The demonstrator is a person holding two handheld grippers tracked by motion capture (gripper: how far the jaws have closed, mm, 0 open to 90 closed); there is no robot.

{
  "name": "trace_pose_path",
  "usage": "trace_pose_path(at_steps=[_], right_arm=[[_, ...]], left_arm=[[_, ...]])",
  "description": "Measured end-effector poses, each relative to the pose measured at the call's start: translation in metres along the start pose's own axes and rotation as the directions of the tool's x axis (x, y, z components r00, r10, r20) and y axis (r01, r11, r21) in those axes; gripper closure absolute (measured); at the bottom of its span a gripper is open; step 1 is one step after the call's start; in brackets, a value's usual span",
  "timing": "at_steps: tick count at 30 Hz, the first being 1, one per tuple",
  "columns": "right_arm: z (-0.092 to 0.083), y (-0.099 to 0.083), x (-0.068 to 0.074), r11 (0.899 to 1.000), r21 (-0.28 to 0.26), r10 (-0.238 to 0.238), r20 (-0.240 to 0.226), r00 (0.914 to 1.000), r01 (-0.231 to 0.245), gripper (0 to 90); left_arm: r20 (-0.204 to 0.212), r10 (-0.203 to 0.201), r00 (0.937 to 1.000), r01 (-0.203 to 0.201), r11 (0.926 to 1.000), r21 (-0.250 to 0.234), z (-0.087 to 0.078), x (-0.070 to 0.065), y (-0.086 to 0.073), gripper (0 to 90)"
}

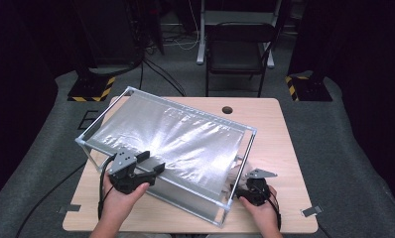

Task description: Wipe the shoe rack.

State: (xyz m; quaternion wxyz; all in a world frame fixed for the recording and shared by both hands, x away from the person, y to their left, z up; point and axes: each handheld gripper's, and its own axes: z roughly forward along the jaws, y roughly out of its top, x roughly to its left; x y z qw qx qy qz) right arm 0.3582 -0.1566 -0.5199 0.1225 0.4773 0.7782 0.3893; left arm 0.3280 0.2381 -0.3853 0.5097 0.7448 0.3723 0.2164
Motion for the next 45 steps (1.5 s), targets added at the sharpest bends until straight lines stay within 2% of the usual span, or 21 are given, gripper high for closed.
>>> trace_pose_path(at_steps=[3,4,6,7,8,11,17,18,19,20,24,26,28,33,36,38,41,45], right_arm=[[0.003,0.006,-0.006,1.0,0.005,-0.004,0.013,0.9999,0.004,54.3],[0.005,0.008,-0.008,1.0,0.005,-0.019,0.026,0.9995,0.019,54.3],[0.007,0.011,-0.011,1.0,0.01,-0.01,0.04,0.9992,0.009,54.4],[0.009,0.012,-0.012,1.0,-0.005,-0.002,0.049,0.9988,0.002,54.3],[0.009,0.013,-0.014,1.0,0.002,-0.011,0.048,0.9988,0.011,54.4],[0.011,0.016,-0.02,1.0,-0.005,0.006,0.043,0.9991,-0.006,54.4],[0.015,0.02,-0.025,1.0,-0.019,0.024,0.071,0.9972,-0.023,54.0],[0.014,0.019,-0.024,0.999,-0.017,0.033,0.072,0.9969,-0.031,53.7],[0.014,0.019,-0.024,1.0,-0.018,0.014,0.077,0.997,-0.013,53.7],[0.013,0.018,-0.021,1.0,-0.011,0.024,0.065,0.9976,-0.023,53.7],[0.008,0.011,-0.011,1.0,-0.006,0.003,0.05,0.9988,-0.002,53.5],[0.005,0.007,-0.006,1.0,0.004,-0.008,0.022,0.9997,0.008,53.1],[0.002,0.002,0.0,1.0,0.003,-0.016,0.015,0.9998,0.016,52.9],[-0.008,-0.012,0.016,1.0,0.006,-0.011,-0.038,0.9992,0.011,52.5],[-0.013,-0.018,0.026,0.999,0.013,-0.033,-0.051,0.9982,0.033,51.8],[-0.015,-0.021,0.032,0.999,0.015,-0.029,-0.047,0.9985,0.03,51.5],[-0.015,-0.023,0.032,0.998,0.01,-0.062,-0.054,0.9966,0.062,51.6],[-0.014,-0.022,0.025,0.999,-0.002,-0.036,-0.062,0.9974,0.036,53.5]], left_arm=[[0.001,-0.001,1.0,0.001,1.0,-0.003,0.0,0.0,0.0,31.0],[0.001,-0.003,1.0,0.003,1.0,-0.004,0.0,0.0,0.0,31.0],[0.002,-0.003,1.0,0.003,1.0,-0.005,0.0,0.0,0.0,31.0],[0.002,-0.002,1.0,0.002,1.0,-0.005,0.0,0.0,0.0,31.0],[0.002,-0.002,1.0,0.002,1.0,-0.006,0.0,0.0,0.0,31.0],[0.002,-0.004,1.0,0.004,1.0,-0.008,0.0,0.0,-0.001,31.0],[0.0,-0.006,1.0,0.006,0.9999,-0.01,0.001,0.0,-0.001,31.1],[-0.001,-0.004,1.0,0.004,1.0,-0.009,0.001,0.0,-0.001,31.1],[-0.001,-0.004,1.0,0.004,1.0,-0.008,0.001,0.0,-0.001,31.2],[0.0,-0.004,1.0,0.004,1.0,-0.004,0.0,0.0,-0.001,31.3],[-0.003,-0.004,1.0,0.004,1.0,-0.007,0.001,0.0,-0.001,31.4],[-0.004,-0.006,1.0,0.006,0.9999,-0.01,0.001,0.0,-0.001,31.4],[-0.005,-0.006,1.0,0.006,0.9999,-0.01,0.001,0.0,-0.001,31.4],[-0.009,-0.002,1.0,0.002,1.0,-0.005,0.001,0.0,-0.001,31.5],[-0.009,0.003,1.0,-0.003,1.0,0.002,0.001,0.0,0.0,31.5],[-0.011,0.005,0.9999,-0.005,1.0,0.004,0.001,0.0,0.0,31.5],[-0.017,0.006,0.9998,-0.006,1.0,0.007,0.001,-0.001,0.002,31.5],[-0.011,0.01,0.9999,-0.009,0.9998,0.018,0.001,-0.003,0.003,31.4]])
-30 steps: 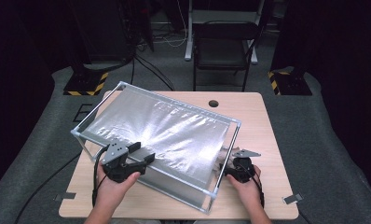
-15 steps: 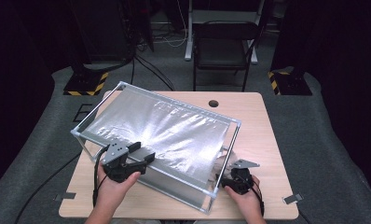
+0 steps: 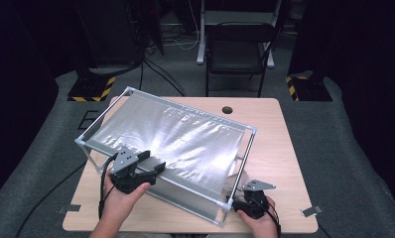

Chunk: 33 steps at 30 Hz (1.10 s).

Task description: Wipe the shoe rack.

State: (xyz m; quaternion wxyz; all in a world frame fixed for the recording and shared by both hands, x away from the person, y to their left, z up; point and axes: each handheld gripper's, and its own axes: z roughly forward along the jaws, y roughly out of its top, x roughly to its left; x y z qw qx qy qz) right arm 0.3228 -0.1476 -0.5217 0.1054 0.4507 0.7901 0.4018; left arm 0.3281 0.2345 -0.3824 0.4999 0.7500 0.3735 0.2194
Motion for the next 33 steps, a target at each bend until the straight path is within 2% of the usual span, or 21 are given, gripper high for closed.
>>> trace_pose_path(at_steps=[1,2,4,7,8,11,16,17,22,24,25,29,33], right_arm=[[0.001,0.001,-0.002,1.0,-0.008,0.004,0.006,1.0,-0.004,53.8],[0.002,0.002,-0.005,1.0,-0.011,-0.016,0.014,0.9998,0.016,54.1],[0.003,0.005,-0.009,1.0,-0.002,-0.002,0.023,0.9997,0.003,55.0],[0.005,0.009,-0.017,1.0,-0.003,-0.016,0.031,0.9994,0.016,55.7],[0.005,0.011,-0.019,1.0,0.001,-0.002,0.034,0.9994,0.002,56.2],[0.007,0.014,-0.023,1.0,0.005,0.007,0.043,0.9991,-0.007,56.9],[0.005,0.016,-0.029,0.998,0.003,0.061,0.006,0.9981,-0.061,63.3],[0.004,0.017,-0.03,0.999,0.004,0.033,0.002,0.9994,-0.033,65.0],[0.0,0.018,-0.029,0.999,0.01,0.033,-0.012,0.9994,-0.033,72.6],[-0.004,0.019,-0.031,1.0,0.015,0.007,0.008,0.9999,-0.007,75.4],[-0.006,0.019,-0.031,1.0,0.019,0.006,0.027,0.9996,-0.006,75.7],[-0.015,0.021,-0.033,1.0,0.011,0.024,0.026,0.9994,-0.024,76.4],[-0.03,0.029,-0.033,1.0,-0.015,0.01,0.021,0.9997,-0.01,76.5]], left_arm=[[0.002,-0.002,1.0,0.002,1.0,-0.007,0.0,-0.001,0.0,31.3],[0.021,0.0,0.9998,0.0,1.0,0.001,0.0,0.0,0.0,31.2],[0.041,-0.005,0.9991,0.005,1.0,-0.004,-0.001,0.0,0.0,31.2],[0.064,-0.002,0.998,0.002,1.0,-0.004,-0.002,-0.002,0.0,31.1],[0.068,-0.001,0.9977,0.001,1.0,-0.001,-0.003,-0.003,0.0,31.1],[0.056,-0.004,0.9984,0.004,1.0,-0.002,-0.002,-0.004,0.0,31.4],[0.045,-0.004,0.999,0.004,0.9999,-0.009,-0.001,-0.003,-0.001,31.7],[0.046,-0.004,0.9989,0.004,0.9999,-0.011,-0.001,-0.003,-0.001,31.7],[0.031,-0.009,0.9995,0.01,0.9996,-0.026,0.0,-0.003,-0.003,33.9],[0.02,-0.007,0.9998,0.008,0.9995,-0.03,0.001,-0.004,-0.004,34.2],[0.02,-0.008,0.9998,0.009,0.9994,-0.032,0.001,-0.004,-0.004,34.2],[0.025,-0.006,0.9997,0.006,0.9995,-0.033,0.0,-0.003,-0.005,34.2],[0.017,-0.004,0.9998,0.005,0.9994,-0.034,0.001,-0.003,-0.004,34.2]])
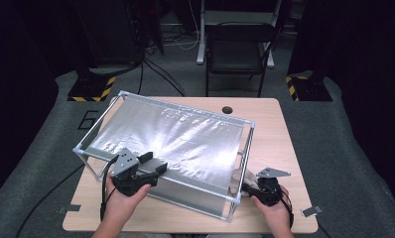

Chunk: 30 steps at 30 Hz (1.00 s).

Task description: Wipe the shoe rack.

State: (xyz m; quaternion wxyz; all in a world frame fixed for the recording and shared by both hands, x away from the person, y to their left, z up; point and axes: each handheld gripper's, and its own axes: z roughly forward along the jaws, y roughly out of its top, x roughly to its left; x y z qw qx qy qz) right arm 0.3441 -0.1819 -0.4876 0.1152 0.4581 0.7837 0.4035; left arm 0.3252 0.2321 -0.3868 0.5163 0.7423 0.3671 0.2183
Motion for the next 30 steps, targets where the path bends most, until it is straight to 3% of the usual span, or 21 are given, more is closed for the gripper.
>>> trace_pose_path(at_steps=[19,30], right_arm=[[-0.049,0.044,0.008,0.994,-0.1,-0.039,-0.017,0.9991,0.037,76.7],[-0.072,0.067,0.014,0.985,-0.164,-0.055,-0.032,0.998,0.049,77.6]], left_arm=[[-0.003,-0.007,1.0,0.007,1.0,-0.008,0.0,-0.001,-0.001,34.2],[-0.005,-0.006,1.0,0.006,0.9999,-0.008,0.0,-0.001,-0.001,34.2]])
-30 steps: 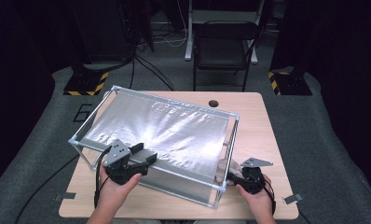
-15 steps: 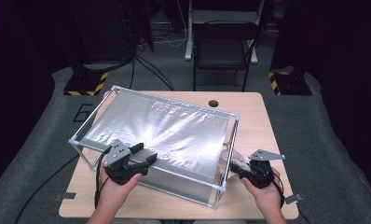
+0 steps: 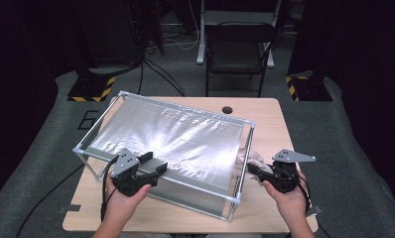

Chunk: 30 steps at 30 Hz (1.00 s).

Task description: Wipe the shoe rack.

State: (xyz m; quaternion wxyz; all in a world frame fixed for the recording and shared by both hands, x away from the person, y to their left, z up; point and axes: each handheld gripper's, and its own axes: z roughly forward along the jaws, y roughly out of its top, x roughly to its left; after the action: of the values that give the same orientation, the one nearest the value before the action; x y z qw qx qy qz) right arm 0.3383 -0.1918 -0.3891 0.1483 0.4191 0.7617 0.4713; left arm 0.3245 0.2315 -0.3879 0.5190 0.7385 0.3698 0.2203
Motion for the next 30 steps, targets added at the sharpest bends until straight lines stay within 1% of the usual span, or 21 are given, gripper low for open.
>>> trace_pose_path(at_steps=[2,5,11,12,15,23,25,27,30], right_arm=[[-0.003,0.005,0.002,1.0,0.0,-0.012,-0.001,0.9999,0.012,77.7],[-0.007,0.011,0.003,1.0,0.0,-0.017,0.003,0.9998,0.017,77.9],[-0.017,0.023,0.003,0.999,-0.03,-0.01,0.005,0.9999,0.01,78.2],[-0.018,0.025,0.003,0.999,-0.033,-0.021,0.006,0.9998,0.021,78.2],[-0.021,0.03,0.006,0.999,-0.039,-0.028,0.013,0.9995,0.028,78.2],[-0.031,0.048,0.013,0.995,-0.087,-0.044,-0.007,0.999,0.044,78.1],[-0.031,0.052,0.014,0.994,-0.098,-0.047,-0.017,0.9988,0.045,78.1],[-0.031,0.054,0.016,0.994,-0.095,-0.05,-0.022,0.9985,0.047,78.0],[-0.023,0.054,0.015,0.996,-0.08,-0.05,-0.018,0.9986,0.048,77.6]], left_arm=[[0.0,0.0,1.0,0.0,1.0,0.0,0.0,0.0,0.0,34.2],[0.001,0.0,1.0,0.0,1.0,0.002,0.0,0.0,0.0,34.2],[0.0,0.0,1.0,0.0,1.0,0.002,0.0,0.0,0.0,34.3],[0.0,0.0,1.0,0.0,1.0,0.003,0.0,0.0,0.0,34.3],[-0.001,0.0,1.0,0.0,1.0,0.003,0.0,0.0,0.0,34.2],[-0.002,0.001,1.0,-0.001,1.0,0.007,0.0,0.0,0.0,34.2],[-0.002,0.002,1.0,-0.002,1.0,0.007,0.0,0.0,0.0,34.2],[-0.002,0.001,1.0,-0.001,1.0,0.007,0.0,0.0,0.0,34.2],[-0.002,0.002,1.0,-0.002,1.0,0.007,0.0,0.0,0.0,34.2]])
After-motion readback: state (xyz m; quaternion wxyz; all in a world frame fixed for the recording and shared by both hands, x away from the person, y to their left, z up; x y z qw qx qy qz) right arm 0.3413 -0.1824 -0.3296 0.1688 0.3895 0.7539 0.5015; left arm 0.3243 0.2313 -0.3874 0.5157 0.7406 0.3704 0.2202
